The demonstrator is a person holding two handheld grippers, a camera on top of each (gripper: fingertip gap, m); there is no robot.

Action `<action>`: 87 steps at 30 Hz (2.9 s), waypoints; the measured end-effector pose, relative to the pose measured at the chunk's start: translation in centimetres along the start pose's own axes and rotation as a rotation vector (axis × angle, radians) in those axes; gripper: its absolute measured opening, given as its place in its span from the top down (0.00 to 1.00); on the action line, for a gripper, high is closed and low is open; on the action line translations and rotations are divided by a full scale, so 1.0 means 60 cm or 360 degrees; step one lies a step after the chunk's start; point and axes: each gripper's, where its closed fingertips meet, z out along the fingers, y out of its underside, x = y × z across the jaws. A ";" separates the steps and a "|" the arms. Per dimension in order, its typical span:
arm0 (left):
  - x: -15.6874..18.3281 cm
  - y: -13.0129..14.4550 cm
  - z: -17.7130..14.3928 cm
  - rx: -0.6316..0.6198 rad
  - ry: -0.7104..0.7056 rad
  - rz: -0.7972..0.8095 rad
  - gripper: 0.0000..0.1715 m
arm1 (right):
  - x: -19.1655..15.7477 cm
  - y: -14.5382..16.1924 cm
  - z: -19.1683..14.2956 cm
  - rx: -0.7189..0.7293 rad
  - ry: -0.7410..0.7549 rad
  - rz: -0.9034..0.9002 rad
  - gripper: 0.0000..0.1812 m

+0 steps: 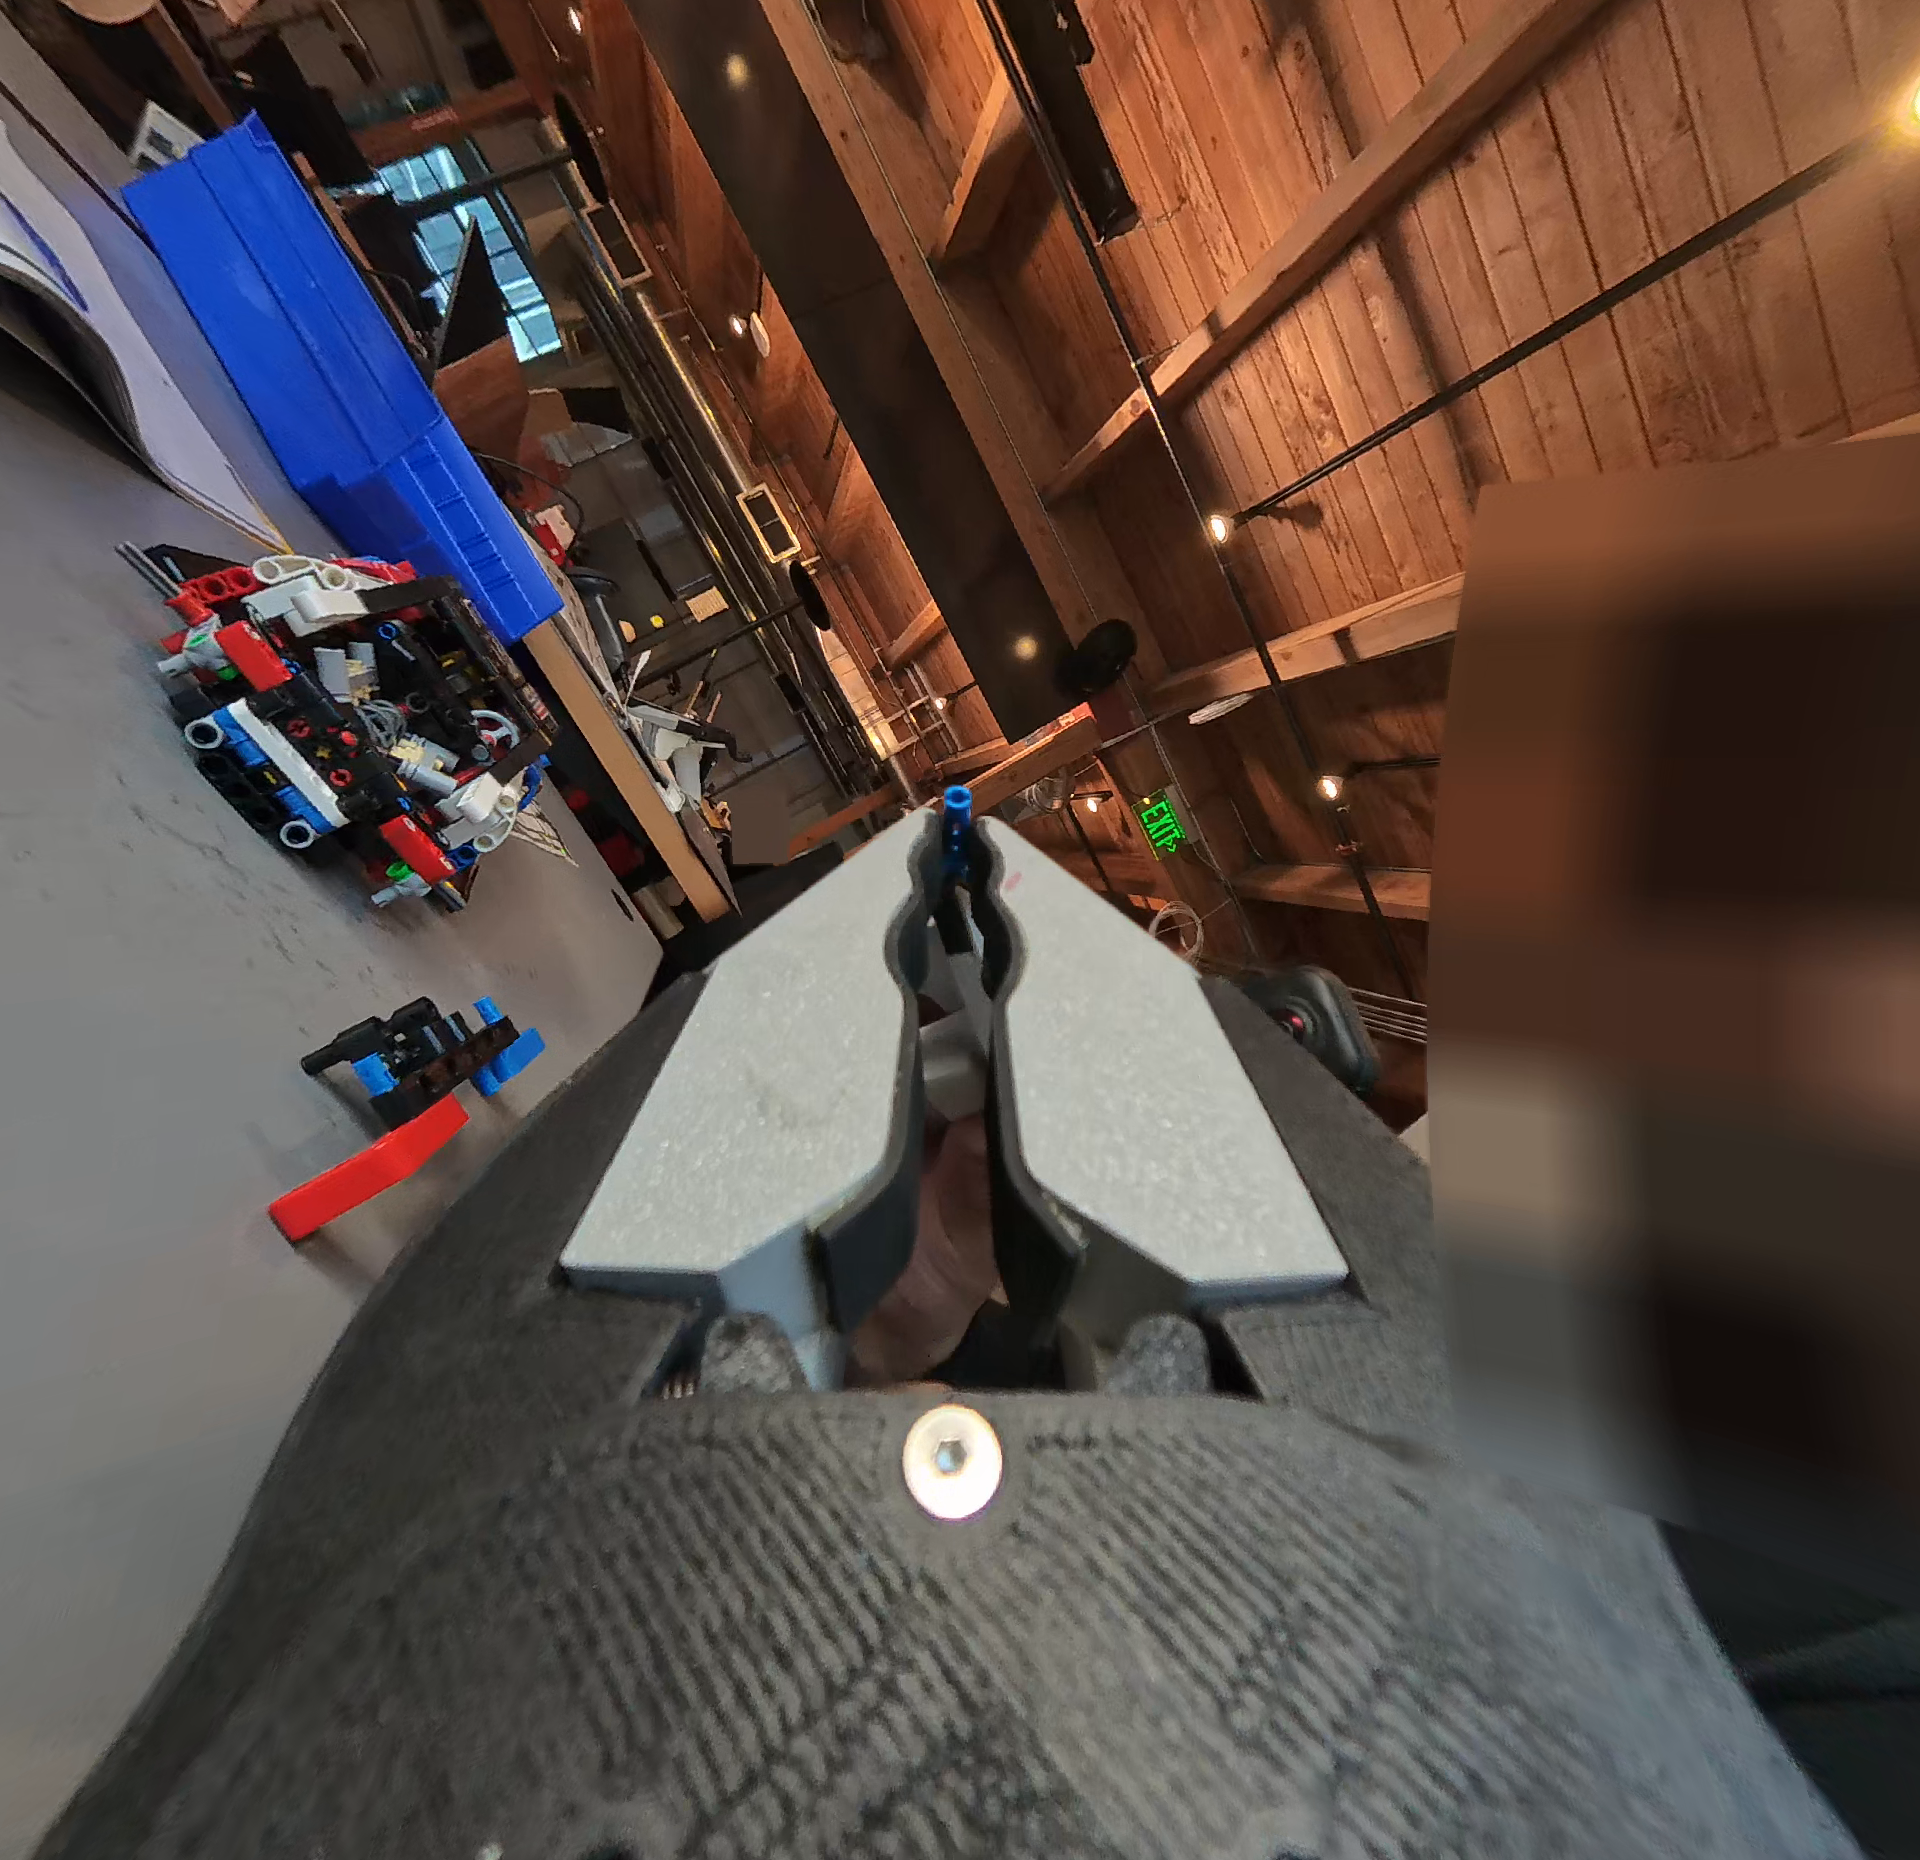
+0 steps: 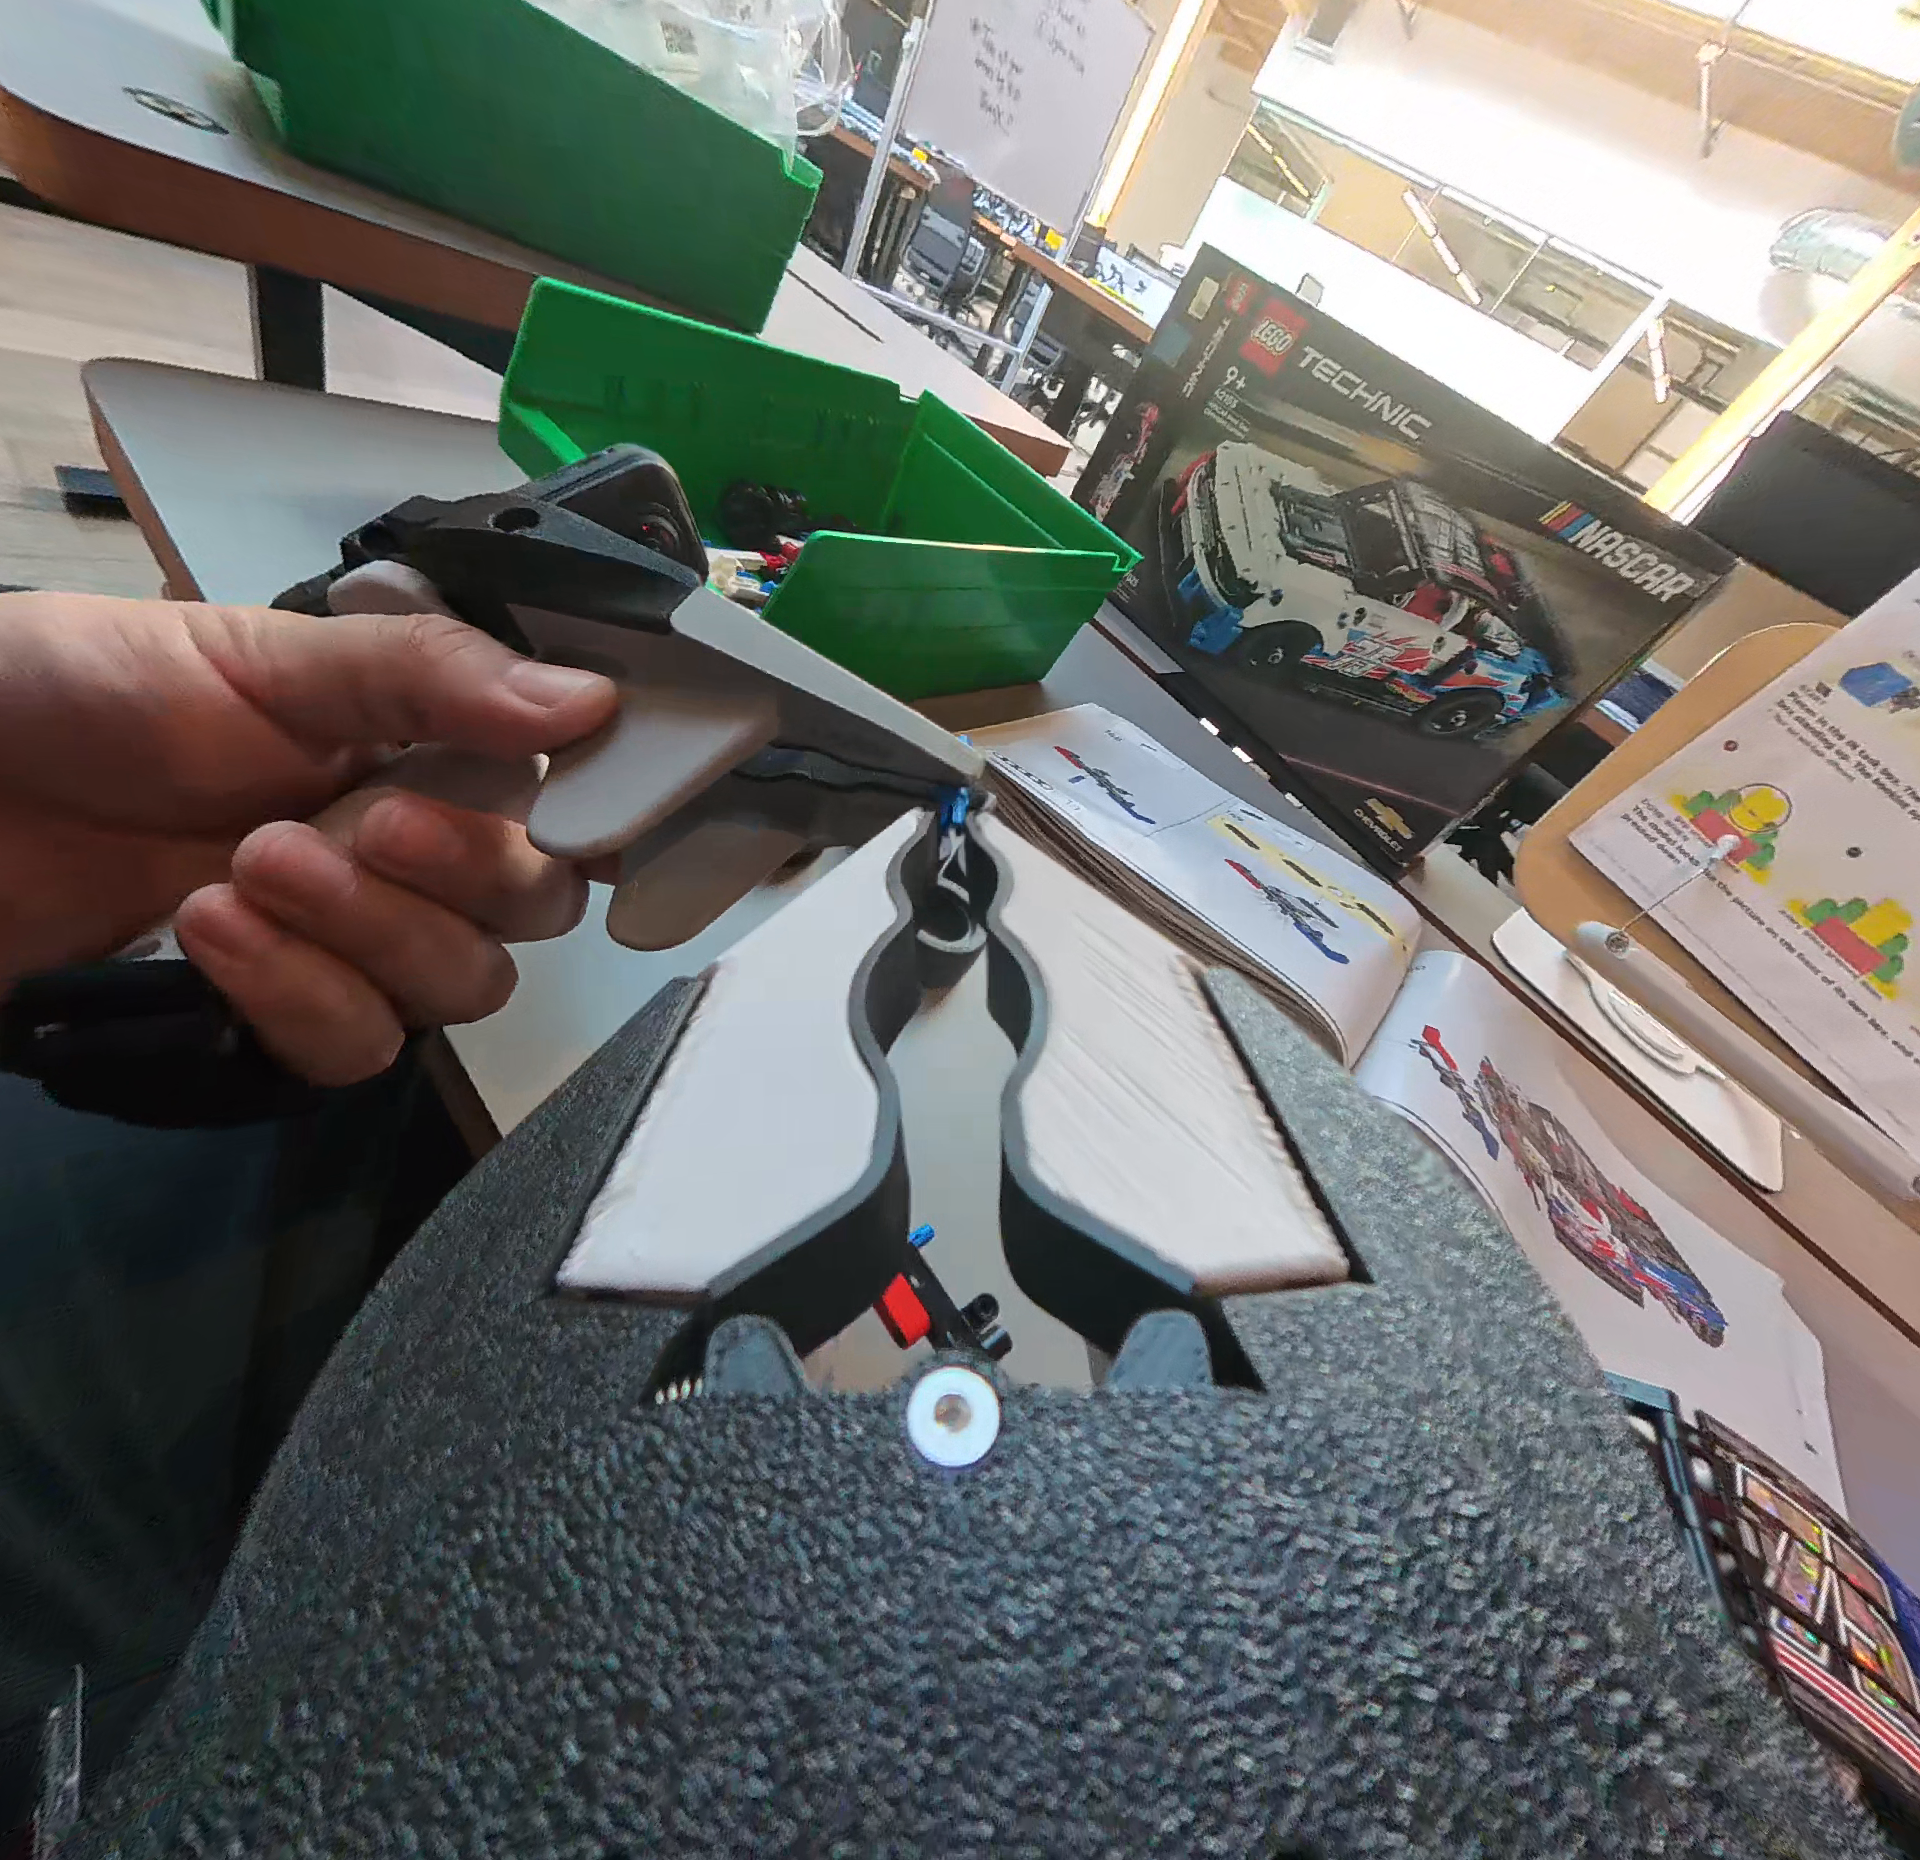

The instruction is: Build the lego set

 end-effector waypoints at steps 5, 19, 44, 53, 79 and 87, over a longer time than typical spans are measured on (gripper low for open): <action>-0.003 0.003 -0.001 -0.0036 -0.0035 0.0091 0.99 | -0.001 0.004 -0.001 -0.0015 0.0039 -0.0044 0.98; -0.005 -0.013 -0.010 -0.0001 -0.0189 0.0551 0.99 | -0.003 0.008 0.020 0.0059 -0.0093 0.0486 0.98; -0.027 -0.003 -0.013 -0.0016 -0.0296 0.0467 0.99 | -0.001 0.028 0.023 -0.0103 0.0183 -0.0162 0.97; -0.032 0.002 -0.013 -0.0140 -0.0363 0.0550 0.99 | -0.003 0.036 0.019 -0.0114 0.0151 -0.0156 0.98; -0.024 -0.002 -0.014 -0.0131 -0.0328 0.0503 0.99 | -0.001 0.026 0.013 -0.0059 0.0132 -0.0077 0.96; -0.016 0.002 -0.010 -0.0135 -0.0284 0.0464 0.99 | -0.002 0.017 0.007 -0.0017 0.0125 -0.0192 0.98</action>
